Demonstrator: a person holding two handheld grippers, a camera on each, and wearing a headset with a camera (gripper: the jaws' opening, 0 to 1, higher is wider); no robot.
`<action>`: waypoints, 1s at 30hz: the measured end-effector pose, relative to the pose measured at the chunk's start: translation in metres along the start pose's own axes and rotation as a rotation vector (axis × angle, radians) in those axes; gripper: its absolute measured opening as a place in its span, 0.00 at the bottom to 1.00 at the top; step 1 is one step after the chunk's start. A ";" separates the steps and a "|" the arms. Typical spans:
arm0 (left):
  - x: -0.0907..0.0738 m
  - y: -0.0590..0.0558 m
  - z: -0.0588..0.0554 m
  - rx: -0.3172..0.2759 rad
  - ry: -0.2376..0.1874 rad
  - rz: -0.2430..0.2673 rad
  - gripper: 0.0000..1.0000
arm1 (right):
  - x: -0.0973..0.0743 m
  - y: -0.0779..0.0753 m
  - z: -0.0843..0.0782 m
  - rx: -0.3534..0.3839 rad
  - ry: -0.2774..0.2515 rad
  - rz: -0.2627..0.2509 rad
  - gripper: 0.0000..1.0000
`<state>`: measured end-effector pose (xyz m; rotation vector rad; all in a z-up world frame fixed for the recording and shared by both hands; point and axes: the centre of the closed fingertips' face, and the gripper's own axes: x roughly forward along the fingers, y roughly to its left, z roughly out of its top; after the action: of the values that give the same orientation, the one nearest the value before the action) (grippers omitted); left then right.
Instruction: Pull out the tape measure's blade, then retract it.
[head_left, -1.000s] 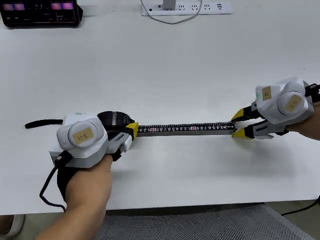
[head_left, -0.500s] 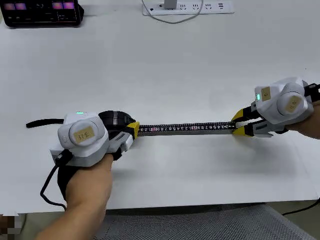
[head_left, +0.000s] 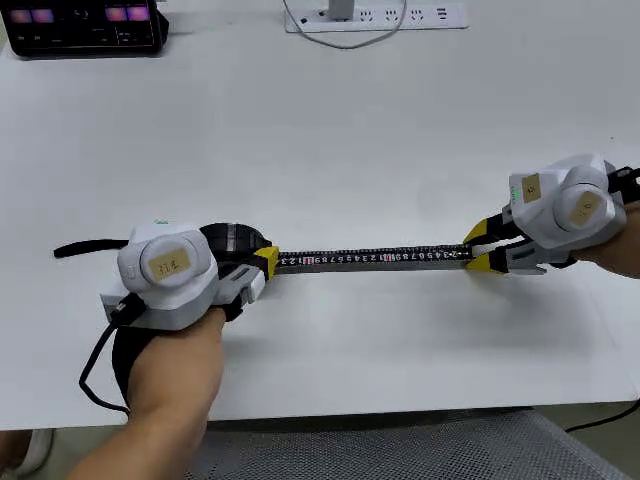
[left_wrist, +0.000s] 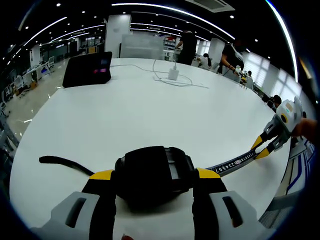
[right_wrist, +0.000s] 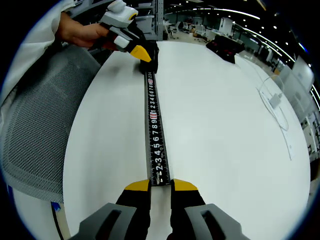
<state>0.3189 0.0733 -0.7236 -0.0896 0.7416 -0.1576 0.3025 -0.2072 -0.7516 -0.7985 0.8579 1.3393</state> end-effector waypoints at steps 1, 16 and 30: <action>0.000 0.000 0.000 0.001 0.000 0.000 0.57 | 0.000 0.000 0.000 0.000 0.000 0.000 0.11; 0.000 0.000 -0.001 -0.018 0.006 -0.017 0.57 | 0.004 0.001 0.011 -0.007 0.004 0.000 0.11; -0.003 -0.001 0.000 -0.033 0.005 -0.025 0.57 | 0.012 0.005 0.028 -0.011 -0.021 0.027 0.11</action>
<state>0.3170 0.0727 -0.7212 -0.1300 0.7482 -0.1697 0.2998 -0.1768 -0.7484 -0.7829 0.8478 1.3748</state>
